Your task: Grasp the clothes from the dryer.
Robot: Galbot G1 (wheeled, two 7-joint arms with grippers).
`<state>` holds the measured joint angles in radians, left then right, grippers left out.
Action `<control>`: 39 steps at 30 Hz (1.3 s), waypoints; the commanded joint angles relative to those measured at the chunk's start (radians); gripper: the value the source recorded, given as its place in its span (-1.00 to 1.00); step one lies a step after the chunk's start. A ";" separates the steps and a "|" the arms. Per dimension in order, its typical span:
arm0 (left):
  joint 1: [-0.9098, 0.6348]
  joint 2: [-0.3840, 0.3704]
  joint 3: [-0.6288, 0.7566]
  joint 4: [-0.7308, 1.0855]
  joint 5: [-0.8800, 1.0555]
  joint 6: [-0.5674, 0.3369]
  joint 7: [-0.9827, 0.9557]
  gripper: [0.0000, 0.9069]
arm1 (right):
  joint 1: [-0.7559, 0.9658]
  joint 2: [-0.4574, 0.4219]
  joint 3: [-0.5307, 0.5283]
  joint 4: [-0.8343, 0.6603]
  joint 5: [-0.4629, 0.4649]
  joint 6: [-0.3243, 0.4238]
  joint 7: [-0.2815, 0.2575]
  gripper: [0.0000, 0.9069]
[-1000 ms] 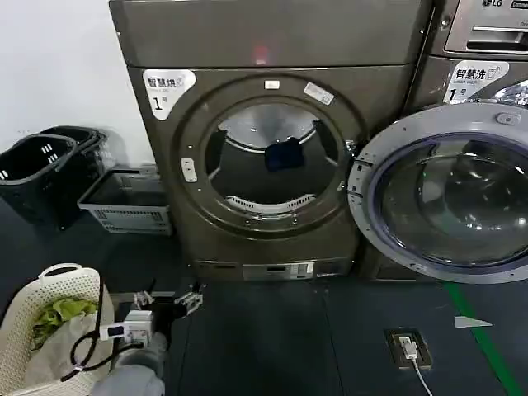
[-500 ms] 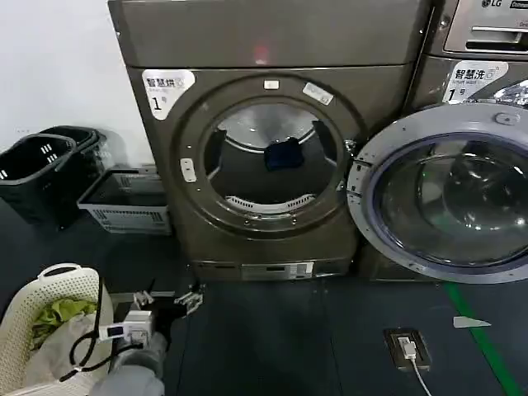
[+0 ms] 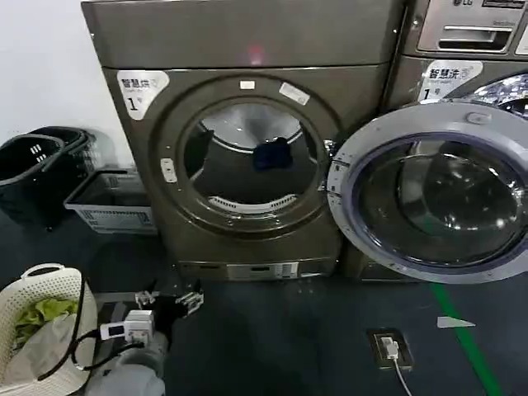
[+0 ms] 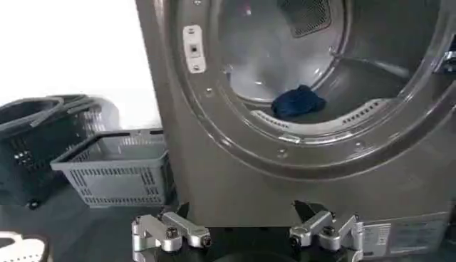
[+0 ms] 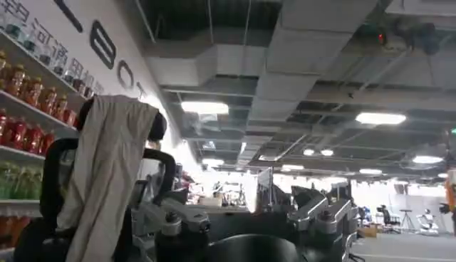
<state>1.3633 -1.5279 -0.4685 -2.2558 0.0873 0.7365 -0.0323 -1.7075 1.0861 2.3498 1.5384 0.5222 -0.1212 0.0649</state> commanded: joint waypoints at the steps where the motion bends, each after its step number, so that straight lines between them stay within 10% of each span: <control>1: 0.000 -0.001 0.001 0.000 -0.005 0.049 0.000 1.00 | 0.002 0.002 0.000 -0.001 0.002 0.002 0.002 1.00; 39: 0.013 -0.002 0.010 -0.012 -0.008 0.049 0.013 1.00 | 0.002 0.008 0.010 -0.014 0.016 0.021 0.033 1.00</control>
<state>1.3756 -1.5296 -0.4605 -2.2681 0.0780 0.7365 -0.0208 -1.7067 1.0950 2.3588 1.5248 0.5257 -0.1009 0.0906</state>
